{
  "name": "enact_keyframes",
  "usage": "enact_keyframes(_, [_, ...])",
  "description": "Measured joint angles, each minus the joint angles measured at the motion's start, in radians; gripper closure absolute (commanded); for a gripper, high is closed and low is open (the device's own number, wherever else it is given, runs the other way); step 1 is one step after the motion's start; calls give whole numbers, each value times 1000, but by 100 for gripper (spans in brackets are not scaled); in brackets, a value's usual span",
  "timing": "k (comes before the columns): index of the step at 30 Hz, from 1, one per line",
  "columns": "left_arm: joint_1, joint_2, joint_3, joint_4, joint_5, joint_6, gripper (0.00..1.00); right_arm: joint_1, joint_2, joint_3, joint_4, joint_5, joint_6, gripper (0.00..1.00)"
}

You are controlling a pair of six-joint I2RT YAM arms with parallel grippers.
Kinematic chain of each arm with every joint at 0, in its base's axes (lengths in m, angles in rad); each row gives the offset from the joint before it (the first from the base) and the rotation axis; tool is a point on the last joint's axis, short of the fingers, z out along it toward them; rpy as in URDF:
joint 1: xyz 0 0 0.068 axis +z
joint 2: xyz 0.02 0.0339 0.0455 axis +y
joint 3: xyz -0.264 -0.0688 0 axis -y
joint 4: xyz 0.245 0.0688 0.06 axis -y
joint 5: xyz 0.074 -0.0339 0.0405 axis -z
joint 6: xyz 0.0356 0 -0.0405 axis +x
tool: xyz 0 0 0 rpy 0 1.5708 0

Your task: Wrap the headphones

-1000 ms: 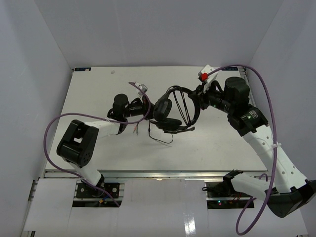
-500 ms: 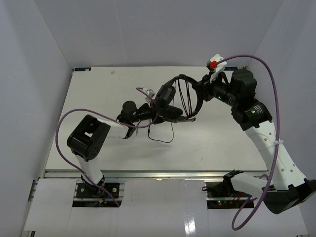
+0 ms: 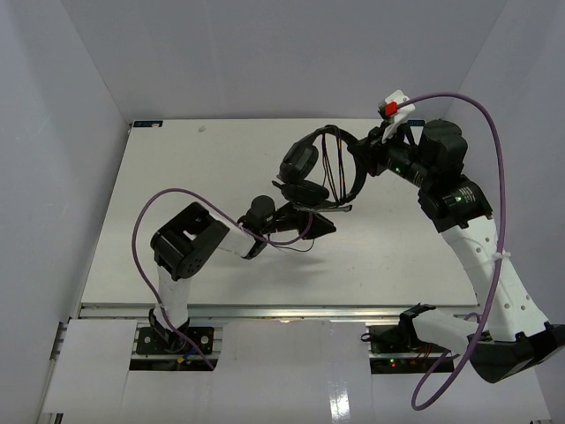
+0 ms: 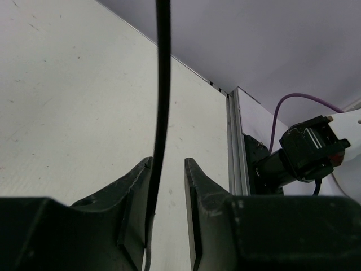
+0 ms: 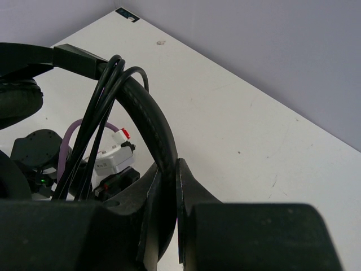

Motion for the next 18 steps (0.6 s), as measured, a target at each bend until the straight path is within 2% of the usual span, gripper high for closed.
enact_keyframes(5, [-20, 4, -31, 46, -41, 4, 65, -7, 0, 13, 0, 5, 5, 92])
enact_keyframes(11, [-68, 2, -163, 96, -80, 10, 67, -30, 7, 46, 0, 25, 19, 92])
enact_keyframes(18, [-137, -19, -310, 138, -134, 21, 93, -52, 21, 69, 0, 85, 47, 92])
